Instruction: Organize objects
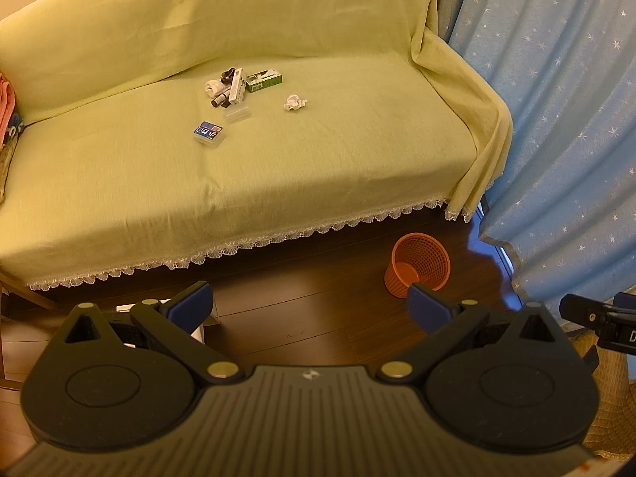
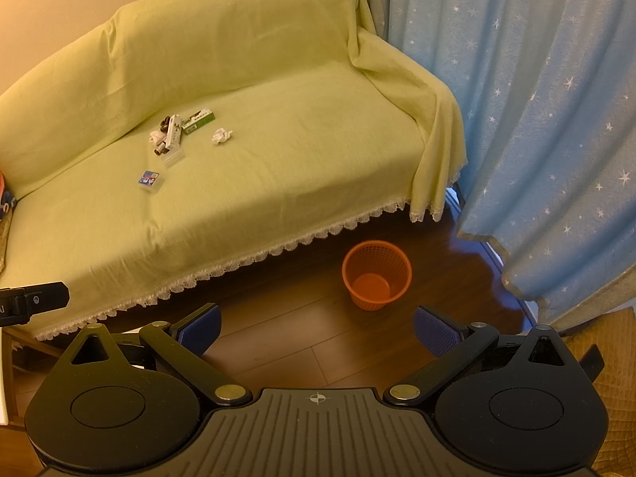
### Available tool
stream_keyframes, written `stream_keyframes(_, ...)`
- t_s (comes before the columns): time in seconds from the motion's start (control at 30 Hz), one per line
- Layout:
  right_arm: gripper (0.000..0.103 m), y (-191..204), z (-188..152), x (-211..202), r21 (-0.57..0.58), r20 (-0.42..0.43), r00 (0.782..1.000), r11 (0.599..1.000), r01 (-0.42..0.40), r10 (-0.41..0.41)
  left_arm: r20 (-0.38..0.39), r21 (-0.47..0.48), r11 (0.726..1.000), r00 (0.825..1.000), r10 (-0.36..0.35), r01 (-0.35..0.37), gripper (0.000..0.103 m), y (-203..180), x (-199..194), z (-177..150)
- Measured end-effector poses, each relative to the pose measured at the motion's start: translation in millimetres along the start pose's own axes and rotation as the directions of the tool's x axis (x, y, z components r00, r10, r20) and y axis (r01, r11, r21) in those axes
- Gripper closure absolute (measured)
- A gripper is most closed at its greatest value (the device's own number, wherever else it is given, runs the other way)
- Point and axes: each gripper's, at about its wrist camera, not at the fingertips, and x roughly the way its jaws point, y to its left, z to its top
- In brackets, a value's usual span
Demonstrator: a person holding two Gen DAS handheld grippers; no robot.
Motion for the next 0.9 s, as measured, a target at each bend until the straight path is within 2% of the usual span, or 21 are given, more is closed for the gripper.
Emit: stream_keyframes(0.9,0.002,16,-7,9,-0.002,0.000,1.000,1.000,-0.001,0.001,-0.001,-0.002,1.000,1.000,-0.001,0.001,0.001,0,1,0)
